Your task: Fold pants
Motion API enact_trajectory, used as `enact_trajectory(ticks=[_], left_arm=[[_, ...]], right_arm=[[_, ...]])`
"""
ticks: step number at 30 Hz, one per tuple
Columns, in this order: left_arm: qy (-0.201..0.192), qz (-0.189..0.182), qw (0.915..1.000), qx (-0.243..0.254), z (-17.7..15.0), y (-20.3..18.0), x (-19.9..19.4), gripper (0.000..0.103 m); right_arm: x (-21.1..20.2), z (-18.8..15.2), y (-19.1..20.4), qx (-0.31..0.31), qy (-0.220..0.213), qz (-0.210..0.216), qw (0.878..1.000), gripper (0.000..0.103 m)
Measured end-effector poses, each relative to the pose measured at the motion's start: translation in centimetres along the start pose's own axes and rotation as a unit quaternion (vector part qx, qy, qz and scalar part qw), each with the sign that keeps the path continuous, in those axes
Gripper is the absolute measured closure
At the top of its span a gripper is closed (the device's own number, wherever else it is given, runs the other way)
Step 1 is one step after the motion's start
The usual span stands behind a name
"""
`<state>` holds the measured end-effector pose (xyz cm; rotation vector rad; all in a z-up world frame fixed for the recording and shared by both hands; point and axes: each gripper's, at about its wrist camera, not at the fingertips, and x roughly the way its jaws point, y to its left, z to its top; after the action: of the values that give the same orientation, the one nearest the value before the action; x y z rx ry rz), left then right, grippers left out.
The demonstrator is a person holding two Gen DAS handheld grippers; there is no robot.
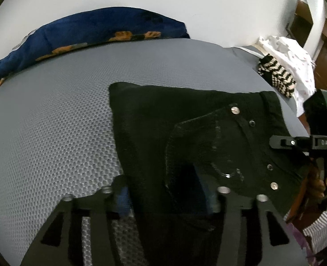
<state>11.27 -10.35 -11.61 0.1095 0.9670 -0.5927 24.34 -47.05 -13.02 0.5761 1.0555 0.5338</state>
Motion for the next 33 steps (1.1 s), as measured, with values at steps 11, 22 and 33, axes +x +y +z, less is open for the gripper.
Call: enact_trajectory(ticks=[11, 22, 33], left_arm=[[0.037, -0.091, 0.9941, -0.045, -0.2, 3.2, 1.0, 0.021], [0.043, -0.16, 0.9857, -0.034, 0.9, 3.6, 1.8, 0.02], [0.013, -0.139, 0.9887, -0.054, 0.5, 2.7, 0.6, 0.073]], right_arm=[[0.3, 0.7, -1.2, 0.011, 0.022, 0.016, 1.0, 0.065], [1.1, 2.3, -2.3, 0.053, 0.072, 0.034, 0.995, 0.064], [1.1, 1.5, 1.0, -0.008, 0.035, -0.006, 0.999, 0.079]])
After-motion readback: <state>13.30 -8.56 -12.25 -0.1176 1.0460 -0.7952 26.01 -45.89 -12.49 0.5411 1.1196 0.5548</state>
